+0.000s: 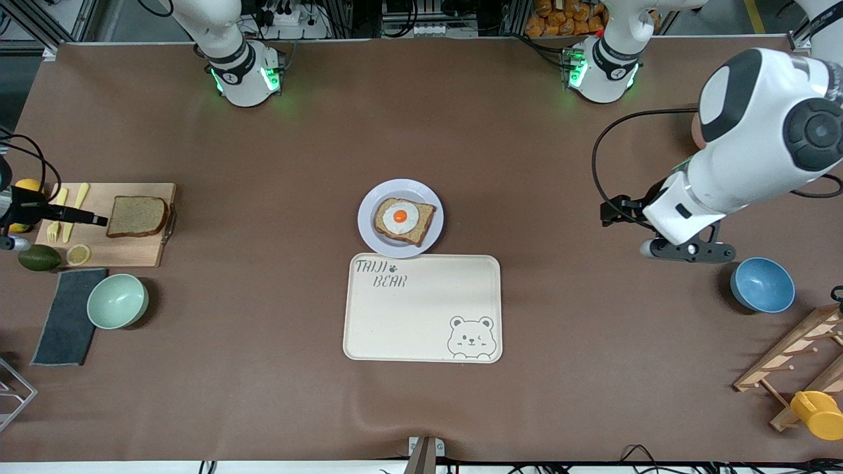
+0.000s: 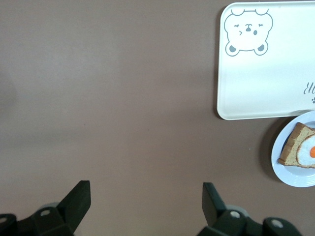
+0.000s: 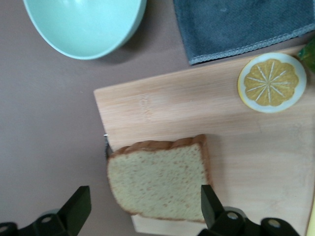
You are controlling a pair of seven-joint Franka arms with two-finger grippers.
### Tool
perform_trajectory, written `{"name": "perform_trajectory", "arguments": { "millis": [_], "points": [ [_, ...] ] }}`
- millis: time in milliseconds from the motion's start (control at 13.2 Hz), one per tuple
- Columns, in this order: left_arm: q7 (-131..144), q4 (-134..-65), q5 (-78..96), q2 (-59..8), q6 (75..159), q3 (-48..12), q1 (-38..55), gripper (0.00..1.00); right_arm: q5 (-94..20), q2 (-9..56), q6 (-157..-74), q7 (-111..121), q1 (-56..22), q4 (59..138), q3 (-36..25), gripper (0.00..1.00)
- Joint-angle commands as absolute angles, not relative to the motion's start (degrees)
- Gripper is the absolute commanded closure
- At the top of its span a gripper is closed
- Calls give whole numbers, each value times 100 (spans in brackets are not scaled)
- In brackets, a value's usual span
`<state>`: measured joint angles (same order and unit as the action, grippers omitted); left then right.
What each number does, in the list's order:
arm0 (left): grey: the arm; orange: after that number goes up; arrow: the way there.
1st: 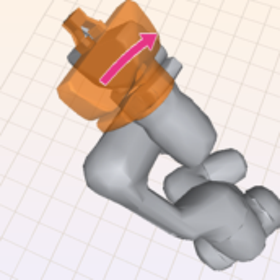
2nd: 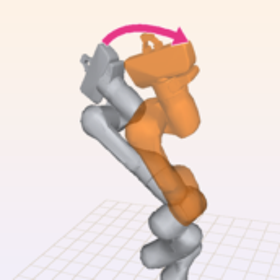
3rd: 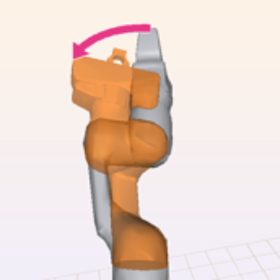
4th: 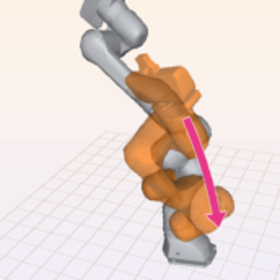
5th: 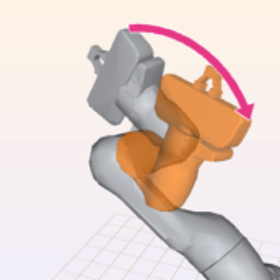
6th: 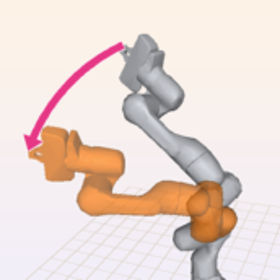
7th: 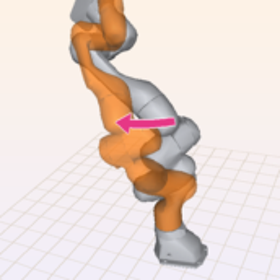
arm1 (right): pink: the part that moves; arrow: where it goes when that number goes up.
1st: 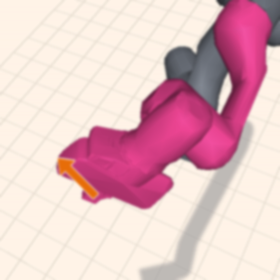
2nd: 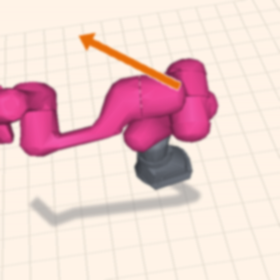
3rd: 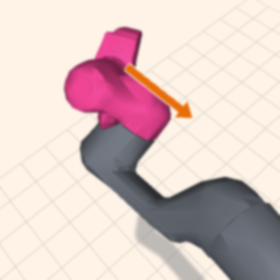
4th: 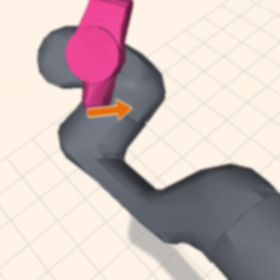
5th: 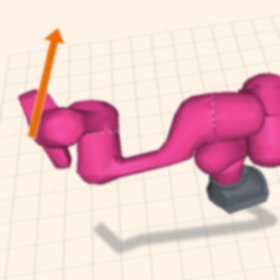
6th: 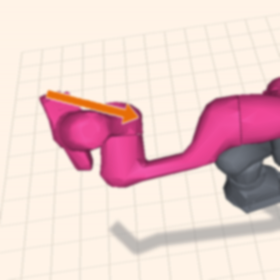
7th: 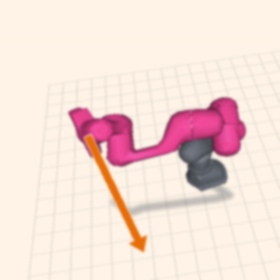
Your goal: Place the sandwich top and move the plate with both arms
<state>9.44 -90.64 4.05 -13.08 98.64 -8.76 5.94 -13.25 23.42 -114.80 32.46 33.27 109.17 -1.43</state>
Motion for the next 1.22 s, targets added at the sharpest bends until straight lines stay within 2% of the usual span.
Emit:
{"name": "perform_trajectory", "arguments": {
  "millis": [0, 152, 608, 684, 760, 912, 1064, 1140],
  "points": [
    [1177, -9062, 518, -1362, 9993, -870, 764, 0, -1433, 2373, -11619, 3638, 3472, 11004, -53, 16],
    [1361, -9070, 519, -1327, 9958, -896, 773, 0, -1433, 2399, -11750, 3718, 3480, 11100, -53, 21],
    [1547, -9079, 519, -1283, 9940, -1002, 782, 0, -1441, 2662, -12155, 4462, 3778, 11136, -35, 18],
    [1573, -9088, 519, -1292, 9940, -1002, 782, 0, -1520, 2689, -12216, 4639, 3797, 11136, -35, 21],
    [1573, -9088, 519, -1301, 9940, -1011, 774, 0, -1581, 2707, -12225, 4684, 3797, 11144, -35, 34],
    [1573, -9088, 519, -1318, 9949, -1037, 791, 0, -1591, 2838, -12226, 4702, 3841, 11153, -35, 37],
    [1573, -9088, 519, -1353, 9993, -1037, 817, 0, -1591, 2848, -12226, 4702, 3867, 11197, -35, 48],
    [1573, -9079, 519, -1371, 10019, -1037, 817, 0, -1591, 2848, -12234, 4711, 3885, 11223, -35, 50]
  ]
}}
